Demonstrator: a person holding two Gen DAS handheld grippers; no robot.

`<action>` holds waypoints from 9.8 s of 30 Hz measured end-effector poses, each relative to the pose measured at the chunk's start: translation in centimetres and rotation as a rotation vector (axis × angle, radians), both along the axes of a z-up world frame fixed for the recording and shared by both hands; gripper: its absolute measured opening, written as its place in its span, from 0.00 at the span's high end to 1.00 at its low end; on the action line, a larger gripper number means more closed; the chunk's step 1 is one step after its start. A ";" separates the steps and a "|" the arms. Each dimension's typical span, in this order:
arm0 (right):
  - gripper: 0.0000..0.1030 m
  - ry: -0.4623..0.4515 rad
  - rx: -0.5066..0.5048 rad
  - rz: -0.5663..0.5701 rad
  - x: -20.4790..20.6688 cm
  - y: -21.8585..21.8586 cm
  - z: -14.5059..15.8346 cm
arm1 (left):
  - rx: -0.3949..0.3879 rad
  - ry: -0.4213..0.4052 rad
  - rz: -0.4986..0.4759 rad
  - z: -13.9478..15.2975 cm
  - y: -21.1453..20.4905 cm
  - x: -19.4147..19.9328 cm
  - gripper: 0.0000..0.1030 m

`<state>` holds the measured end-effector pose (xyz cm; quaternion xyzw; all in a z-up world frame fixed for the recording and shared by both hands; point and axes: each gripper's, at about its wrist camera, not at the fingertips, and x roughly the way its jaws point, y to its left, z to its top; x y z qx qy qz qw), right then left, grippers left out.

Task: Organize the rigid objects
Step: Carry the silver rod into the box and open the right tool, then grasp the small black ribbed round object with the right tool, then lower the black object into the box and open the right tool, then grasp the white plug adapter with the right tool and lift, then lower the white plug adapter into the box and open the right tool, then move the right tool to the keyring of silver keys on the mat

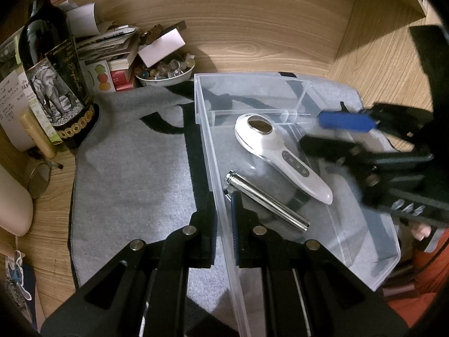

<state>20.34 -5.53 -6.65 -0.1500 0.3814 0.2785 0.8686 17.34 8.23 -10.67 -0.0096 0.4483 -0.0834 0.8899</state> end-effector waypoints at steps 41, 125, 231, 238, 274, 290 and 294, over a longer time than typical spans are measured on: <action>0.69 0.247 -0.123 -0.272 10.5 -9.6 -6.5 | -0.001 0.005 0.000 -0.2 0.1 -0.2 0.91; 0.34 -0.119 0.018 -0.264 0.7 -8.2 3.5 | 0.004 0.004 0.002 -0.1 -0.1 -0.1 0.91; 0.45 -0.048 -0.069 -0.082 0.9 -1.8 1.3 | -0.014 -0.003 0.001 -0.1 -0.4 -0.3 0.91; 0.45 -0.082 -0.062 -0.240 0.7 -7.6 2.8 | -0.014 -0.003 0.000 -0.1 -0.4 -0.3 0.91; 0.86 0.166 -0.011 -0.471 0.2 -16.8 -5.4 | 0.000 0.004 0.002 -0.2 -0.3 -0.4 0.91; 0.87 0.173 -0.052 -0.489 0.1 -17.9 -5.3 | 0.004 0.007 0.004 -0.2 -0.2 -0.4 0.91; 0.71 0.189 -0.081 -0.474 -0.5 -17.3 -6.5 | 0.002 0.007 0.006 -0.2 -0.2 -0.4 0.91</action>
